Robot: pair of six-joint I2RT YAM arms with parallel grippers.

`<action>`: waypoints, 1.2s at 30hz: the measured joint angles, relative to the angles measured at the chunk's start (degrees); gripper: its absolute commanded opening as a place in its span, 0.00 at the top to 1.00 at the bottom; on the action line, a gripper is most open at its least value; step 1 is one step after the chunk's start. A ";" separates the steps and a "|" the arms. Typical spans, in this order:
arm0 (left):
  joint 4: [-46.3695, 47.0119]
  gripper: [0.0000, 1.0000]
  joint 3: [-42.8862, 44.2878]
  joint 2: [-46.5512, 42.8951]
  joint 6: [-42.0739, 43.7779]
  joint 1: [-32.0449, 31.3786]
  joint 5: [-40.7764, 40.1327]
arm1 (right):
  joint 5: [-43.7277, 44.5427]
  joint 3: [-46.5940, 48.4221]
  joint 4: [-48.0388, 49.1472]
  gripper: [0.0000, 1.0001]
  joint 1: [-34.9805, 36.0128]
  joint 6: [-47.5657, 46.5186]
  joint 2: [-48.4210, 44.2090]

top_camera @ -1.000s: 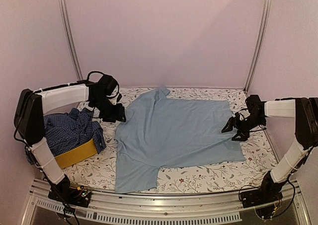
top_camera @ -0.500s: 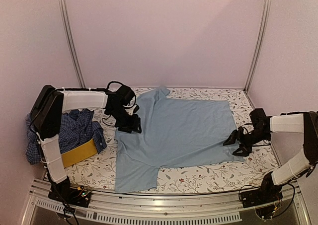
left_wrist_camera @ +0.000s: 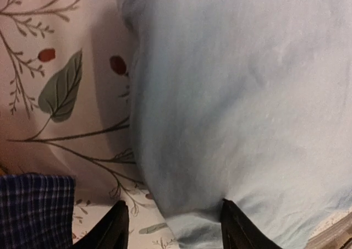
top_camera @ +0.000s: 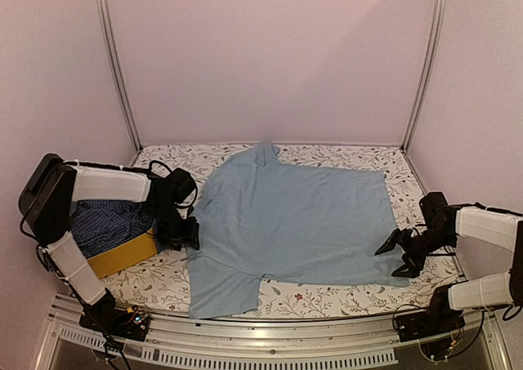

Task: Fold and stack the mixed laundry pile
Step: Smooth out the flattened T-shirt at the center of the board, then move the flattened T-shirt to the center of the board.

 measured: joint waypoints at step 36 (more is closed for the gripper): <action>4.42 0.50 78.90 54.95 15.67 14.36 7.96 | 5.64 46.88 15.23 0.21 -0.15 -22.18 40.59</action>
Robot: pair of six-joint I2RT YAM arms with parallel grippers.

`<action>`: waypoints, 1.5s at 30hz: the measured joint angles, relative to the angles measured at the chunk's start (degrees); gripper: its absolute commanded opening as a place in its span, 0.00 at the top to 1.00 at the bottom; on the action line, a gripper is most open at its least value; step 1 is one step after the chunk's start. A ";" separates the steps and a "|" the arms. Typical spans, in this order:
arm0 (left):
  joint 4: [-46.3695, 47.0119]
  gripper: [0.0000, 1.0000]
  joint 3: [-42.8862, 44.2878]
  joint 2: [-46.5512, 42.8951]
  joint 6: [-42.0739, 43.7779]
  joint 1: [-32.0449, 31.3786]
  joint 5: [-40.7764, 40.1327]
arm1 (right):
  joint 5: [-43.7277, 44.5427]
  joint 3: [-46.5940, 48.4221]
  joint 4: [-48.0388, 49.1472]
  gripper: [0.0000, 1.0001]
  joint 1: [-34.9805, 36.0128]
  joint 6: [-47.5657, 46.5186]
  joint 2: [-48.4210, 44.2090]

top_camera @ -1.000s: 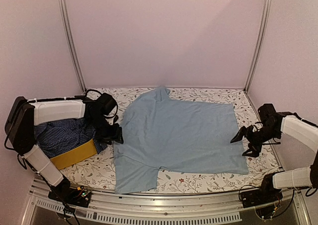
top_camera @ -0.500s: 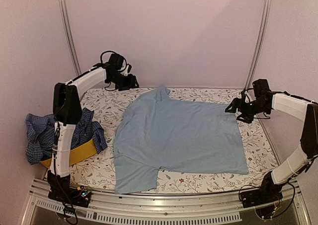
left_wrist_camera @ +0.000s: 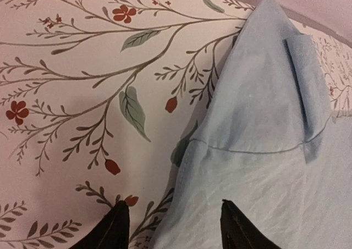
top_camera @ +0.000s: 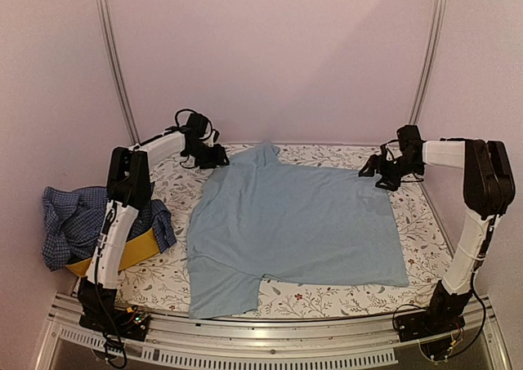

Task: Fold and stack the mixed laundry pile
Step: Move the flattened T-shirt to the center of the board, then pick up the flattened T-shirt from the center of the board.

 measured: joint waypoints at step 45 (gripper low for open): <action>2.54 0.12 -18.12 -19.67 -7.02 5.73 -5.40 | 1.75 22.58 -7.43 0.10 0.85 -1.33 10.14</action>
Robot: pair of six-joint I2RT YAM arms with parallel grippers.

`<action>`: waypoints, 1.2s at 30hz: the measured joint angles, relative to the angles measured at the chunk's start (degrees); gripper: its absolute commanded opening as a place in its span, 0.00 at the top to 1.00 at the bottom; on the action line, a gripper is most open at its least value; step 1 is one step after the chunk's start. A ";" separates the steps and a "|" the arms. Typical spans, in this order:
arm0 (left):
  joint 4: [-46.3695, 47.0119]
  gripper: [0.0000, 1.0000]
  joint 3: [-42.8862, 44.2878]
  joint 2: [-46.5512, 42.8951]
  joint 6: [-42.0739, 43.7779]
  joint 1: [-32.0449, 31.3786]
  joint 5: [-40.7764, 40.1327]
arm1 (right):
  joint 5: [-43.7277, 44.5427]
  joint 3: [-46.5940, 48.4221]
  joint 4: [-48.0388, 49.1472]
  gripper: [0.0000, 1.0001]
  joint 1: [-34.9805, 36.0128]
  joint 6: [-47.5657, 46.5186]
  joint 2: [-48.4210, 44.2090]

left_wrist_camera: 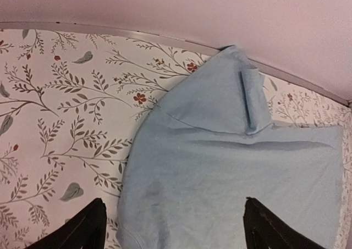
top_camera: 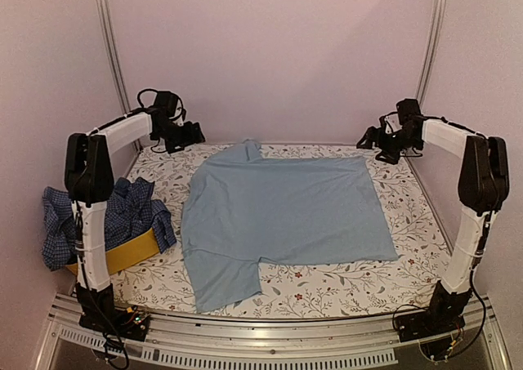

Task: Fold and stack the mixed laundry pile
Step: Pick up the flattened T-shirt from the center of the board.

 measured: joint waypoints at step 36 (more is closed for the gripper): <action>-4.11 0.37 -70.79 -63.04 -47.32 -42.14 -6.62 | 10.71 -65.51 -13.55 0.58 -0.02 26.91 -54.12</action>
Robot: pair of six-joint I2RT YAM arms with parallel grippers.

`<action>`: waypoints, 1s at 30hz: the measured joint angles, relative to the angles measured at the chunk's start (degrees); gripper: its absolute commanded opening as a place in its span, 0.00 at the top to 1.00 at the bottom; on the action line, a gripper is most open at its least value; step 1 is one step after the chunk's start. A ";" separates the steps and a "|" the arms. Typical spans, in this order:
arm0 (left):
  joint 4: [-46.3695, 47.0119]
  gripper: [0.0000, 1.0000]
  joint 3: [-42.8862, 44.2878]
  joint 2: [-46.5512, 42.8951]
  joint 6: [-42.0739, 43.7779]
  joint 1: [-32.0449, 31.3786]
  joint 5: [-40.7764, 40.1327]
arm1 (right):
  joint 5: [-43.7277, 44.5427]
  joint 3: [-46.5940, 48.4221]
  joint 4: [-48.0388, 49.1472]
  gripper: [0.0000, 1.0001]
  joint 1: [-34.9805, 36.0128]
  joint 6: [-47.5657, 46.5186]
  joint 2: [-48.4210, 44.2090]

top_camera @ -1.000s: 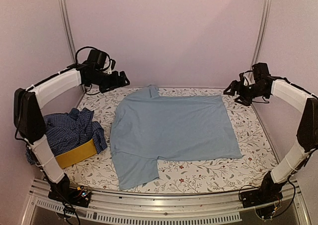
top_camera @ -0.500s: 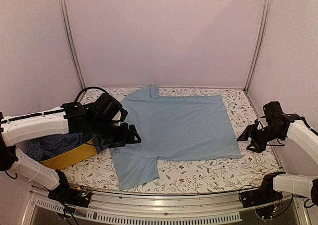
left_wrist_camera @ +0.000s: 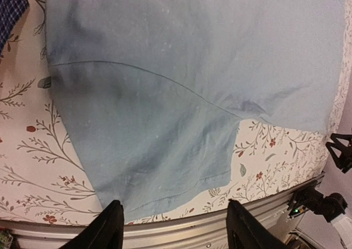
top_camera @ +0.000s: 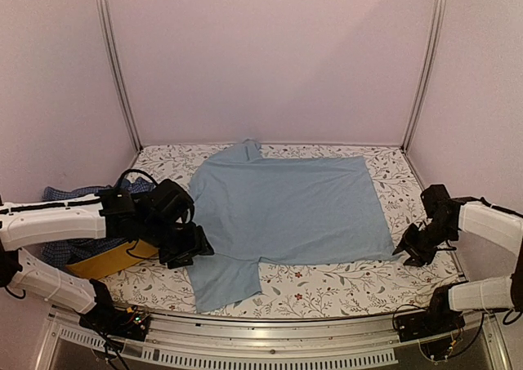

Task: Fold and stack the mixed laundry pile
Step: Pick up the flattened T-shirt from the center of the board.

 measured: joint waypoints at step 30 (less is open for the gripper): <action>-0.98 0.46 -11.17 -1.95 -9.62 0.31 -0.04 | -0.13 -2.10 10.51 1.00 -0.04 0.11 6.84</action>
